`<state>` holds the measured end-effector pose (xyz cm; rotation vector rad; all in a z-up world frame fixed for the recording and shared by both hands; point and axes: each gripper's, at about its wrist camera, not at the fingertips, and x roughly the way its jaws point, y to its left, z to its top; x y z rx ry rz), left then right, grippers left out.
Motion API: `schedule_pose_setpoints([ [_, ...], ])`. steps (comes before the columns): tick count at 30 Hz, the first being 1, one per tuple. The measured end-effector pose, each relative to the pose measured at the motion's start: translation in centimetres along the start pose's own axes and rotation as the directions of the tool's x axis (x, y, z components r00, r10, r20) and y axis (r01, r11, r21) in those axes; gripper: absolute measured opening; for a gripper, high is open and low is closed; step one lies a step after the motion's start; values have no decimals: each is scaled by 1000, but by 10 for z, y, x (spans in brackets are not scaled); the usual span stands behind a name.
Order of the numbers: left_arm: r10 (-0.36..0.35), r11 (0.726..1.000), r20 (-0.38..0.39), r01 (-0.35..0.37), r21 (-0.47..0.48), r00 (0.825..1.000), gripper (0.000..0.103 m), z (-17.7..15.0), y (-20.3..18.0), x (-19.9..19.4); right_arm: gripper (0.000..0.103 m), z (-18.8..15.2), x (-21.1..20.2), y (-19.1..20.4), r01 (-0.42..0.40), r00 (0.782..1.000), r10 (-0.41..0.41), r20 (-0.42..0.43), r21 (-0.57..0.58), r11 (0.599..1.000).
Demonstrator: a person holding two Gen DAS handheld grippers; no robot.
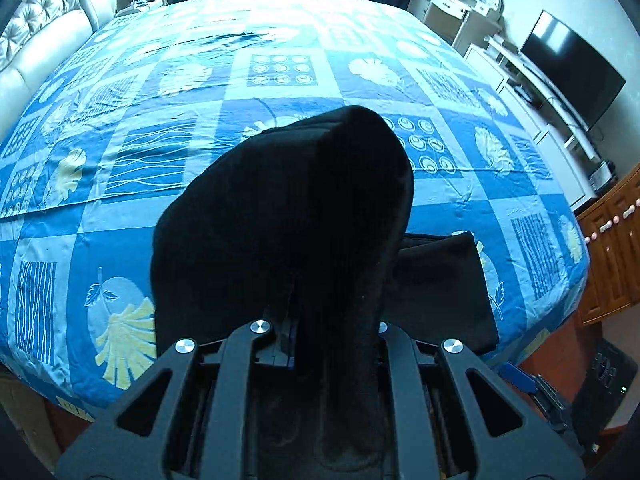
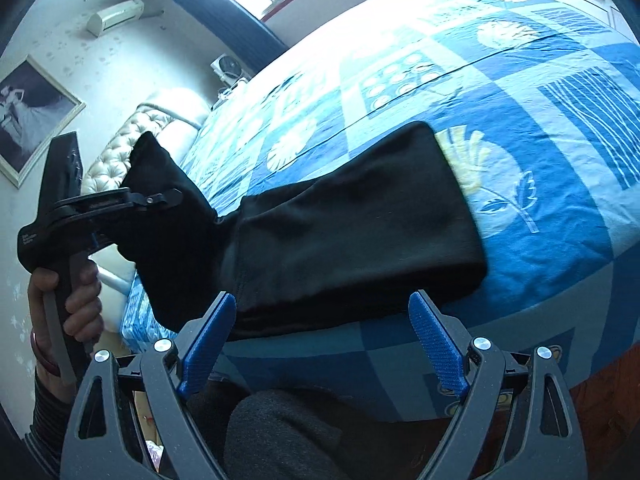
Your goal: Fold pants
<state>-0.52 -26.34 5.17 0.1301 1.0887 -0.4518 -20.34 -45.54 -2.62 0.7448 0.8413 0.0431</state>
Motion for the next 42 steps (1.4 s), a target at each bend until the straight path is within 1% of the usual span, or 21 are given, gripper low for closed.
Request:
schedule_pose_setpoints([
  [2,28,1000,-9,-28,13,1000,14,-1,-17,13,87,1,-5,-10,1,1000,-1,13,21,1000],
  [4,72,997,-11,-72,31,997,14,-2,-34,25,87,1,-9,-20,3,1000,-4,23,42,999],
  [8,164,984,5,-164,75,986,14,-7,-63,46,87,2,-14,-37,0,999,-3,34,82,997],
  [10,189,978,5,-189,88,982,14,-10,-74,55,87,1,-16,-45,0,999,-4,37,101,995],
  [15,233,962,7,-231,144,973,14,-20,-103,75,87,-1,-20,-65,-16,999,10,40,153,988],
  [20,290,938,16,-287,195,957,14,-30,-125,95,87,-3,-25,-79,-19,999,10,51,185,983],
  [22,317,925,25,-315,212,948,14,-34,-129,102,87,-5,-28,-84,-22,998,11,56,196,980],
  [25,340,914,36,-339,225,940,14,-38,-134,108,87,-6,-29,-91,-26,998,14,57,208,978],
  [32,375,894,60,-378,241,925,15,-44,-142,114,87,-9,-32,-96,-27,998,14,59,218,975],
  [34,375,891,66,-379,249,925,19,-46,-144,115,87,-10,-36,-95,-23,998,10,63,215,976],
  [35,368,895,64,-372,248,928,24,-47,-144,115,87,-9,-36,-95,-20,998,6,64,215,976],
  [36,361,900,63,-365,239,931,33,-47,-144,115,87,-8,-37,-95,-16,998,2,65,215,976],
  [37,345,907,59,-349,235,937,40,-48,-145,115,87,-8,-38,-95,-12,998,-2,66,215,977],
  [38,323,917,53,-327,230,945,53,-49,-147,113,87,-8,-39,-95,-5,998,-10,67,213,977],
  [39,305,925,51,-308,224,951,60,-51,-148,111,87,-8,-40,-94,-1,998,-14,69,210,978],
  [40,278,934,52,-282,217,959,63,-53,-149,108,87,-8,-42,-93,5,997,-20,72,204,979],
  [41,245,945,50,-250,212,968,68,-55,-150,104,87,-7,-43,-92,11,997,-26,74,200,980],
  [42,203,957,47,-208,204,978,72,-57,-150,98,87,-7,-46,-91,15,997,-30,74,198,980],
])
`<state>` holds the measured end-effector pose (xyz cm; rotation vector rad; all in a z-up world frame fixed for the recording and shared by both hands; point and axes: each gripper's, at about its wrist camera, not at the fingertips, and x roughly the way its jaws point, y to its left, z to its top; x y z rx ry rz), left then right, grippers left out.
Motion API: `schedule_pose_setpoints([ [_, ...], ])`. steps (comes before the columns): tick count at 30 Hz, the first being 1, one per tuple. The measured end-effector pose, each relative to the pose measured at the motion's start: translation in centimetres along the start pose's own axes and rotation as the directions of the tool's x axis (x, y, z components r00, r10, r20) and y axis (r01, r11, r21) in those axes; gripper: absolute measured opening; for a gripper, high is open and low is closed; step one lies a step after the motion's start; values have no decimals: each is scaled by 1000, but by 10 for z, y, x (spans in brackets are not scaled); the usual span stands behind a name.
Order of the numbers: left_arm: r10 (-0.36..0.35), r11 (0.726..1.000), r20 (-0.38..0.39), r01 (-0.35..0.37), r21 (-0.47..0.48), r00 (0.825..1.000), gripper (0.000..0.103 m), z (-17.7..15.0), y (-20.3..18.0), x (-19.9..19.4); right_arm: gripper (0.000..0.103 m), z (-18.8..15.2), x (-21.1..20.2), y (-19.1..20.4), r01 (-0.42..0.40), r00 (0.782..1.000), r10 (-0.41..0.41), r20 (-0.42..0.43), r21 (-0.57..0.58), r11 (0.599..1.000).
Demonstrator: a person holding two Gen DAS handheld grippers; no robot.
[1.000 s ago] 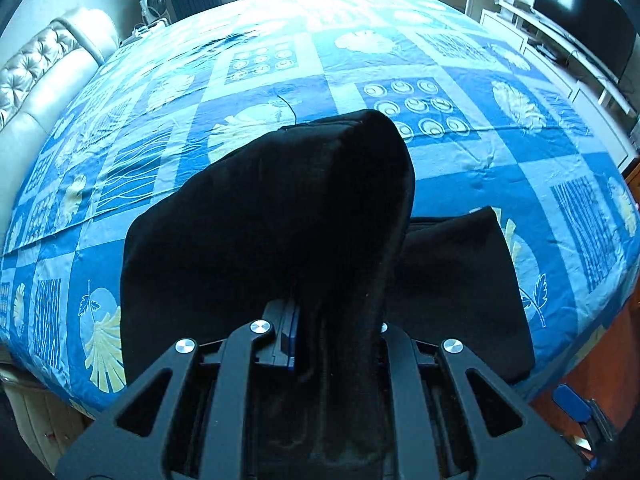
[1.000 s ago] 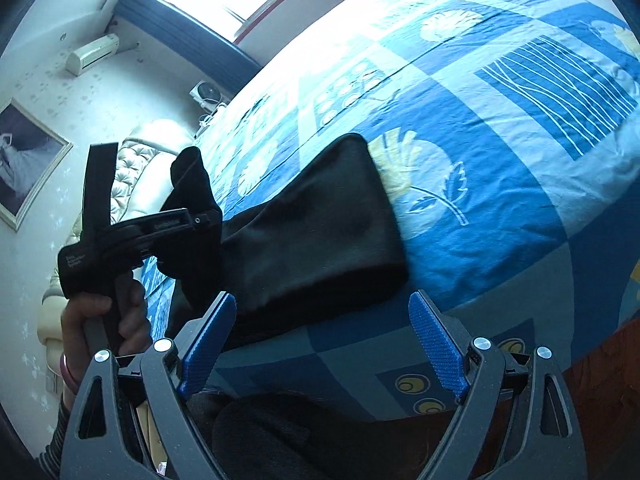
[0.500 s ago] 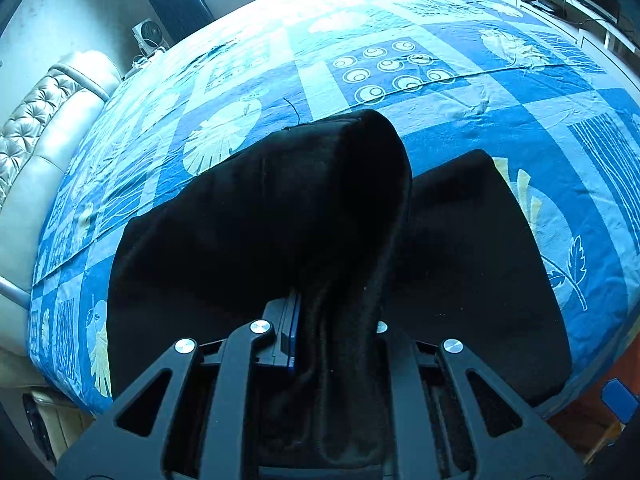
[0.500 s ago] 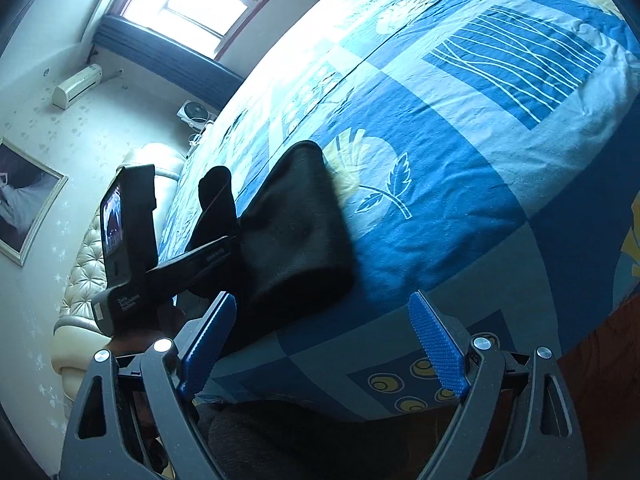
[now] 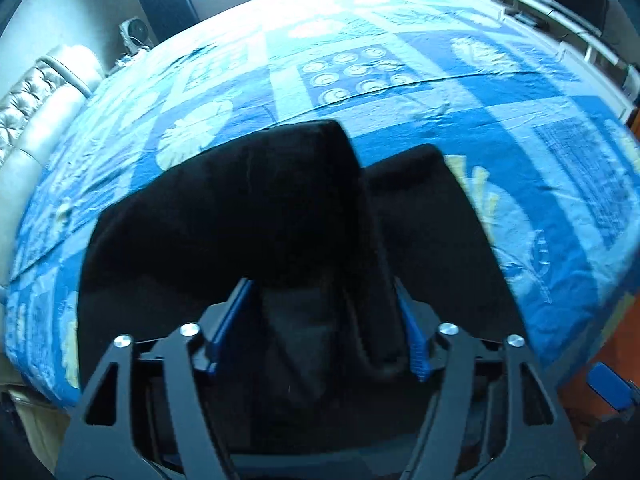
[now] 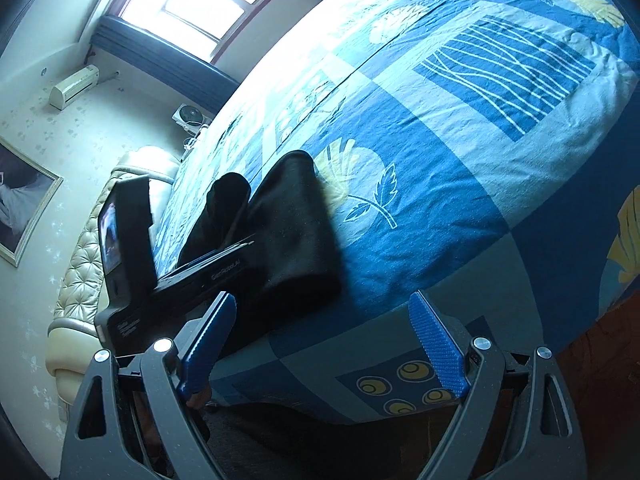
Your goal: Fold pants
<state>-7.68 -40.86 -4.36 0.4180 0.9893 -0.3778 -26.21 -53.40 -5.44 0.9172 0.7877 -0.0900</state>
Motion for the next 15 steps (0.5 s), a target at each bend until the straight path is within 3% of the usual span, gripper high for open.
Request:
schedule_pose_setpoints([
  [5,-170,981,85,176,-78,982,86,-18,24,-43,87,3,-9,12,4,1000,-4,15,-31,999],
  [6,-191,974,126,204,-99,973,92,-23,36,-54,87,4,-11,16,2,1000,-1,19,-41,999],
  [8,-221,957,217,254,-140,951,96,-34,65,-77,87,7,-14,24,-11,1000,12,24,-54,998],
  [11,-185,952,310,248,-180,933,99,-51,113,-99,87,13,-9,39,-54,998,55,9,-67,996],
  [15,-100,965,324,171,-199,941,100,-66,168,-101,87,23,20,69,-115,992,108,-71,-109,987],
])
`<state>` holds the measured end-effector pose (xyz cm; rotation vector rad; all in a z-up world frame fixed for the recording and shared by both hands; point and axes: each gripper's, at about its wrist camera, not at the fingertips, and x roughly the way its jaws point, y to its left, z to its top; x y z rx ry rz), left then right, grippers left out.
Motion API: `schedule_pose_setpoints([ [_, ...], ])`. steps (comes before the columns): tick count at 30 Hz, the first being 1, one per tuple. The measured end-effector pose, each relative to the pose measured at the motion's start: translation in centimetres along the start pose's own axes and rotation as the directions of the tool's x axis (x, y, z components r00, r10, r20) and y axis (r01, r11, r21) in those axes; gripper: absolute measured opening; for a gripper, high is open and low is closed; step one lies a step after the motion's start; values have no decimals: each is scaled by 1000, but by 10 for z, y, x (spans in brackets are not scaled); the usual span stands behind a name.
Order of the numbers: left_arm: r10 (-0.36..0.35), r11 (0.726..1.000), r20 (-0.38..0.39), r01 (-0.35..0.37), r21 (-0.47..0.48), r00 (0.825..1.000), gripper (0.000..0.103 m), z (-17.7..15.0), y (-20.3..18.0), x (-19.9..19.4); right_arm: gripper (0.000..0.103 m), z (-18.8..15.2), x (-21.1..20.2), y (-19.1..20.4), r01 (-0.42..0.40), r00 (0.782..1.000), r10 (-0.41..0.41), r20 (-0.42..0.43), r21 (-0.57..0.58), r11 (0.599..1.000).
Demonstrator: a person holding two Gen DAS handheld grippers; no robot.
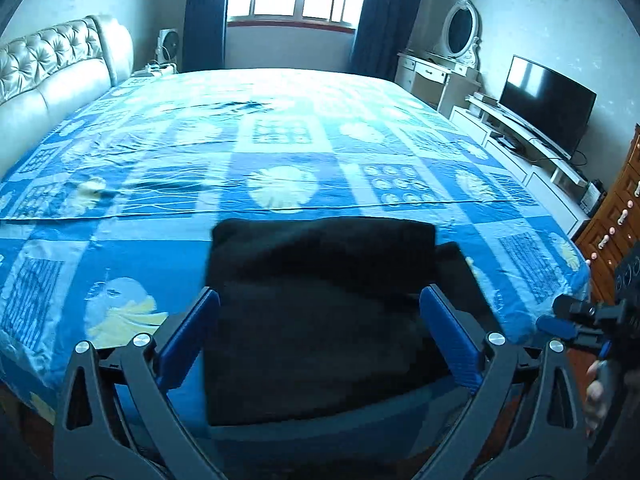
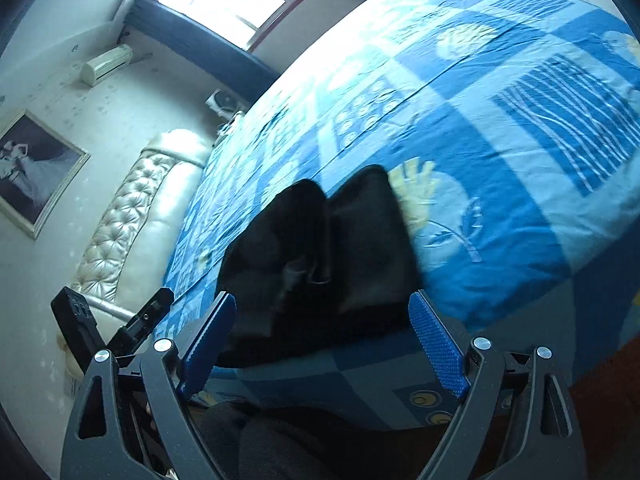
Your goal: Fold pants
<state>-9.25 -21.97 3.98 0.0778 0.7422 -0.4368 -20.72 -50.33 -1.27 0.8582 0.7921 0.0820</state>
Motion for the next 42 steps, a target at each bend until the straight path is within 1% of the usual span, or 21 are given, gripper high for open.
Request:
schedule_pose_setpoints([
  [2,61,998,-12,-61,-8,998,100,-4,24,0,87,8,24,10,-23,999,21,-48,-23,999],
  [6,78,991,-67,-85,-100,995,100,-17,73,2,87,18,70,15,-17,993,13,-121,-33,999],
  [9,60,983,-95,-76,-166,994,100,-28,98,3,87,21,99,10,-7,986,10,-169,15,1000],
  [11,53,977,-110,-75,-202,992,100,-35,110,4,88,20,108,7,0,987,7,-163,41,999],
  [13,33,972,-125,-61,-227,992,100,-40,119,7,88,19,111,11,3,989,2,-146,36,999],
  [15,24,969,-139,-57,-239,990,100,-44,121,12,87,17,114,16,-7,988,11,-155,28,1000],
  [16,16,968,-147,-52,-247,989,100,-46,123,15,83,15,117,18,-13,986,17,-163,26,1000],
  [17,10,965,-154,-49,-256,988,100,-47,123,18,73,13,121,21,-21,983,25,-181,23,1000],
  [18,3,962,-162,-46,-268,987,100,-48,124,22,64,12,127,23,-15,979,18,-203,18,1000],
  [19,-2,960,-170,-46,-277,985,100,-49,125,25,46,10,133,26,6,974,-5,-227,5,1000],
  [20,-8,957,-181,-45,-286,983,100,-50,125,28,36,8,139,28,33,970,-37,-240,-18,999],
  [21,-16,955,-188,-40,-294,982,100,-50,125,30,31,7,141,30,47,970,-53,-238,-33,998],
  [23,-30,950,-189,-31,-311,982,100,-51,125,31,23,7,140,31,40,974,-44,-224,-23,999],
  [25,-36,948,-180,-24,-318,983,100,-50,125,29,19,10,131,35,24,980,-29,-194,-25,999],
  [29,-38,955,-168,-14,-297,985,100,-45,118,27,16,21,103,49,1,993,-8,-114,-64,998],
  [33,-61,956,-162,11,-294,985,100,-41,109,28,11,30,74,57,15,998,-21,-52,-113,994],
  [35,-81,953,-163,28,-303,983,100,-41,105,29,4,35,59,51,34,999,-36,-15,-119,992],
  [37,-93,954,-165,40,-298,982,100,-41,98,32,4,42,52,38,31,999,-33,-26,-87,996],
  [38,-93,957,-170,42,-286,981,100,-42,95,34,4,44,53,30,6,998,-10,-64,-60,998],
  [39,-92,960,-170,42,-277,981,100,-42,93,35,4,44,55,26,-7,996,3,-85,-47,999],
  [42,-81,960,-155,36,-276,985,100,-43,95,32,5,39,66,19,30,990,-36,-135,-41,999],
])
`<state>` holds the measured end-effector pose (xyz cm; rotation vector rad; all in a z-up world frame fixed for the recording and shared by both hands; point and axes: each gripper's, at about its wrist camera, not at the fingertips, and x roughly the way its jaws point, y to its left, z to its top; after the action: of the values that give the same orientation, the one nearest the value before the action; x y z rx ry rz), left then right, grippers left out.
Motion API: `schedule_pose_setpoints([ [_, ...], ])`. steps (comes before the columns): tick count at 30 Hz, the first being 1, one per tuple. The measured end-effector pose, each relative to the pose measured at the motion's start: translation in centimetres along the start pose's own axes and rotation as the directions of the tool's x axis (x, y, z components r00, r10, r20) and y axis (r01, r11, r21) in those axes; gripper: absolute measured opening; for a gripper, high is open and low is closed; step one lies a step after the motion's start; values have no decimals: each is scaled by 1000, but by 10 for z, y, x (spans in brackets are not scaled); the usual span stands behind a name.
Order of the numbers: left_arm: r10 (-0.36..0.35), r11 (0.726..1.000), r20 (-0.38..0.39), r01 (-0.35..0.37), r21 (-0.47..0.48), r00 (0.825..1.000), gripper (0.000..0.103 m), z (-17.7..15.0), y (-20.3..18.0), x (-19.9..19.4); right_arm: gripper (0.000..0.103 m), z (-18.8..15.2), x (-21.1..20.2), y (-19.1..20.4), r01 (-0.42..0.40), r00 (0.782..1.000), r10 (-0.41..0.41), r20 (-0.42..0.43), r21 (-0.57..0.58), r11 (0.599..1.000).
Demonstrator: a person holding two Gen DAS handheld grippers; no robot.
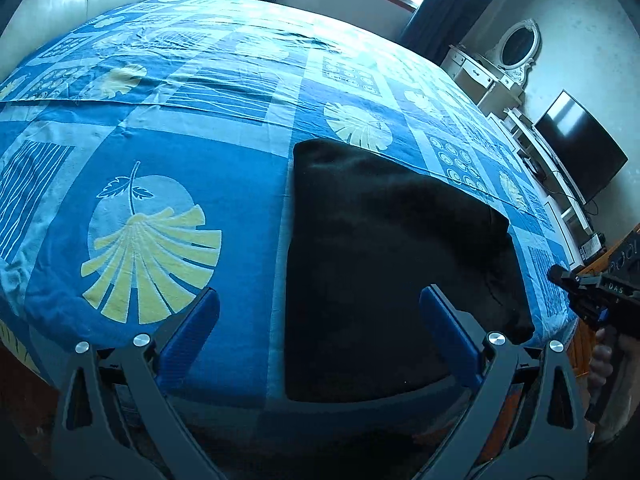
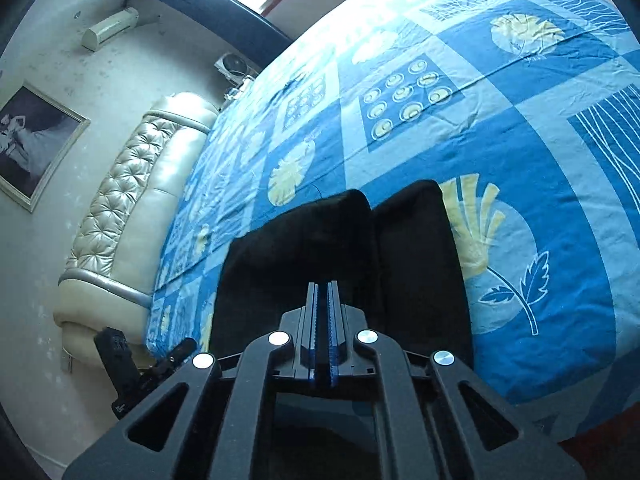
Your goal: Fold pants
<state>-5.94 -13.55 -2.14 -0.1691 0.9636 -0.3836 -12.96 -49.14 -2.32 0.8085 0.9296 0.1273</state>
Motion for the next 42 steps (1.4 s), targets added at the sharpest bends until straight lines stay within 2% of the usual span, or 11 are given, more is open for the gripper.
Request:
schedule_pose_setpoints([
  [3,0,1000,-13,0,-18,1000,100,1,7,0,11,2,16,-16,-26,998,28,-50,41,999],
  [9,19,999,-18,-20,-42,1000,100,-2,24,-1,46,7,57,-37,-91,985,107,-134,120,989],
  [11,20,998,-25,-22,-57,999,100,-3,30,0,74,6,65,-39,-186,969,208,-137,154,970],
  [14,14,996,-34,-17,-85,999,100,-4,36,4,85,7,69,-38,-238,953,264,-145,176,955],
  [16,8,995,-41,-12,-98,999,100,-5,39,6,84,9,66,-36,-223,954,252,-161,177,959],
  [19,4,995,-41,-8,-98,999,100,-6,40,6,84,16,50,-38,-202,972,219,-88,174,964],
  [24,-1,995,-40,-3,-103,999,100,-4,41,7,86,6,65,-46,-237,954,268,-132,215,947],
  [33,4,995,-59,-10,-95,998,100,-4,40,15,84,5,68,-15,-194,965,211,-158,115,974],
  [34,3,995,-63,-10,-97,998,100,-4,40,16,79,5,70,-12,-189,965,204,-166,104,976],
  [37,-1,994,-68,-6,-108,998,100,-5,42,18,39,4,82,-16,-244,940,272,-203,156,957],
  [42,-7,993,-69,-1,-117,998,100,-5,45,20,16,0,93,-30,-194,949,228,-216,169,966],
])
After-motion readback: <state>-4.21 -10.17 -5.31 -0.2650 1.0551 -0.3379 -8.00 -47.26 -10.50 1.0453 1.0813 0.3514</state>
